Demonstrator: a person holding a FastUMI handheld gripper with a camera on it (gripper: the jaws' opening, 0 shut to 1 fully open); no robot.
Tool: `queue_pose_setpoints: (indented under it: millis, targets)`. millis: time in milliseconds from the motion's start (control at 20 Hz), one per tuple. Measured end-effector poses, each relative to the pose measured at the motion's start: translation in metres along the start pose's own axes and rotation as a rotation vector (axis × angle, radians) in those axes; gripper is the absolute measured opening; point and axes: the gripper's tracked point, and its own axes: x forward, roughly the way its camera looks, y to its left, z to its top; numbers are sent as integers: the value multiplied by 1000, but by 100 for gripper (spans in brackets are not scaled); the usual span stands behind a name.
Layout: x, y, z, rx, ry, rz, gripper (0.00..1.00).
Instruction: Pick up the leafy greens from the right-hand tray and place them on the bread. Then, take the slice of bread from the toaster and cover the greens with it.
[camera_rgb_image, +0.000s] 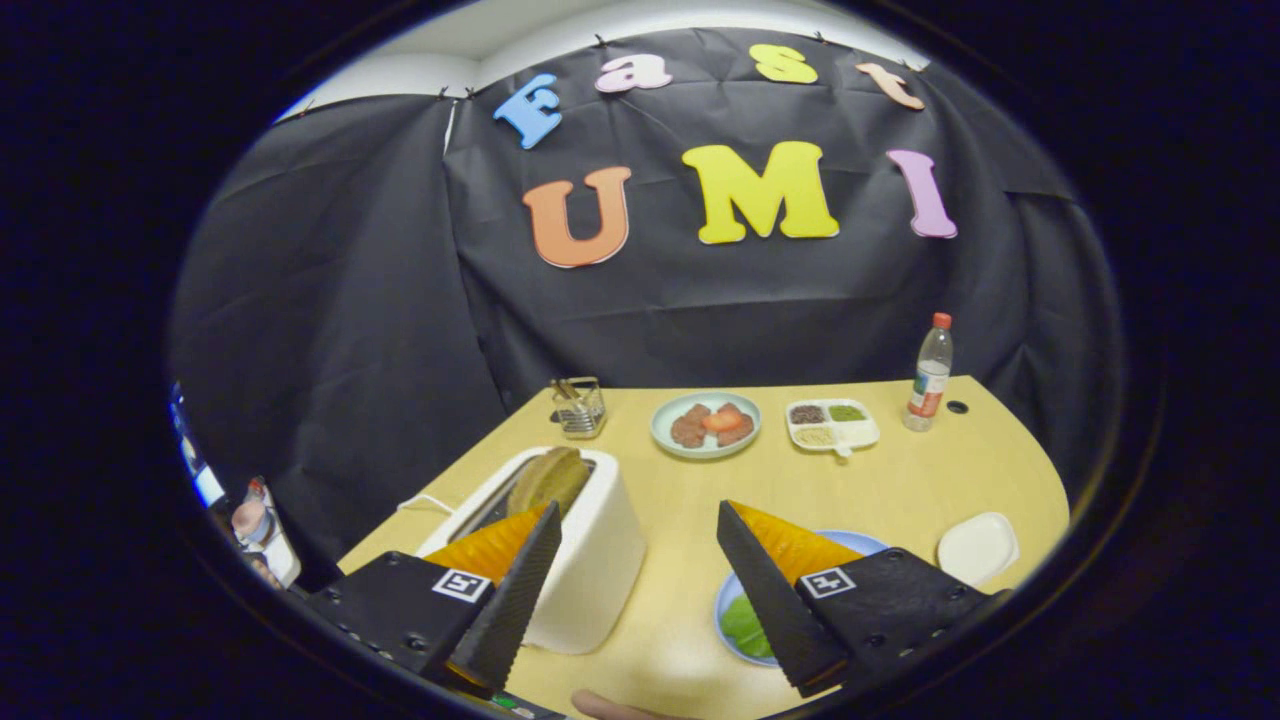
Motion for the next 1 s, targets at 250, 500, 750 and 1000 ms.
queue_pose_setpoints:
  millis: [250, 500, 750, 1000]
  targets:
    - [38, 39, 8, -16, 50, -26, 95]
    - [72, 45, -9, -13, 135, -97, 74]
    - [80, 62, -11, 22, 172, -70, 15]
    - [60, 70, 19, -24, 105, -85, 8]
